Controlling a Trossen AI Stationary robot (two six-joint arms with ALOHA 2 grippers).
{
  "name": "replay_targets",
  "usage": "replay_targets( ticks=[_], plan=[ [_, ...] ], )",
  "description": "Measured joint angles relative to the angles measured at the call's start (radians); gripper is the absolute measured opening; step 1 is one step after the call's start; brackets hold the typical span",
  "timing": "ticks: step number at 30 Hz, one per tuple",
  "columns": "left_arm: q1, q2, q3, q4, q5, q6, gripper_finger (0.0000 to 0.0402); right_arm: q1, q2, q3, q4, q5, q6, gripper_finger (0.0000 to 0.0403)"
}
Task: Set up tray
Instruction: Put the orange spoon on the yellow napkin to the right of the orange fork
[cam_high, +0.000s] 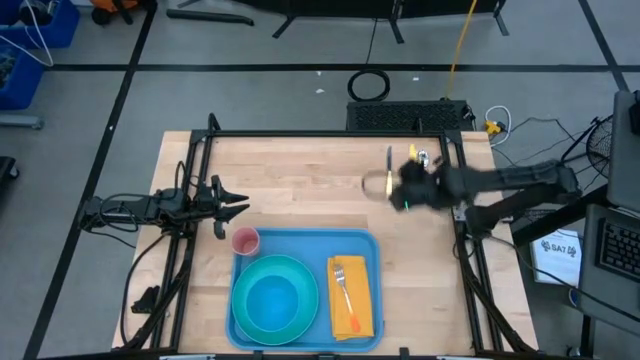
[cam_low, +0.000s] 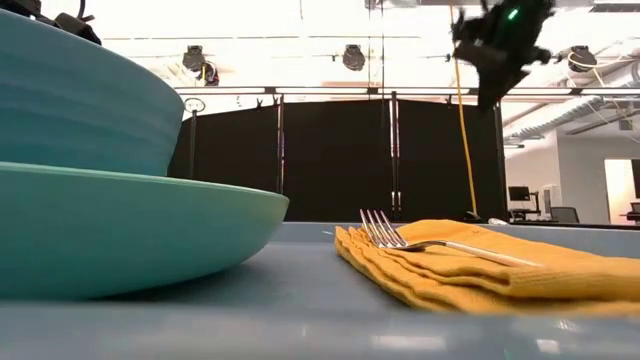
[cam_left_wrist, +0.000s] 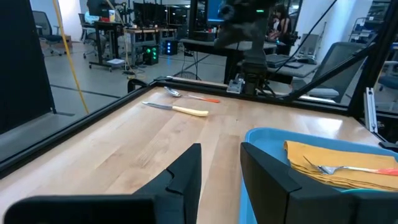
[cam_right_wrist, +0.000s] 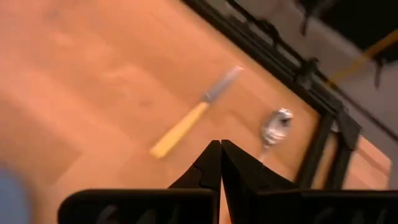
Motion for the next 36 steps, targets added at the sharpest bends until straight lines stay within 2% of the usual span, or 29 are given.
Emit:
replay_targets(
  ticks=[3, 5, 11, 14, 18, 25, 31, 36],
  plan=[
    [0.000, 0.000, 0.000, 0.000, 0.000, 0.000, 0.0115, -0.202, -0.003, 0.000, 0.035, -0.145, -0.205, 0.0003],
    [0.000, 0.000, 0.000, 0.000, 0.000, 0.000, 0.0115, -0.317, 0.000, 0.000, 0.026, -0.206, -0.256, 0.0003],
    [0.000, 0.000, 0.000, 0.000, 0.000, 0.000, 0.0115, -0.548, 0.003, -0.050, 0.031, -0.218, -0.316, 0.0009],
    [0.000, 0.000, 0.000, 0.000, 0.000, 0.000, 0.0115, -0.630, 0.003, -0.128, 0.108, -0.292, -0.344, 0.0027],
    [0.000, 0.000, 0.000, 0.000, 0.000, 0.000, 0.0115, -0.704, 0.004, -0.260, 0.244, -0.393, -0.375, 0.0067],
    [0.000, 0.000, 0.000, 0.000, 0.000, 0.000, 0.0115, -0.786, 0.004, -0.393, 0.348, -0.404, -0.367, 0.0124],
    [0.000, 0.000, 0.000, 0.000, 0.000, 0.000, 0.0115, -0.811, 0.003, -0.472, 0.470, -0.459, -0.366, 0.0147],
    [0.000, 0.000, 0.000, 0.000, 0.000, 0.000, 0.0115, -0.816, 0.003, -0.510, 0.580, -0.475, -0.376, 0.0147]
  ],
)
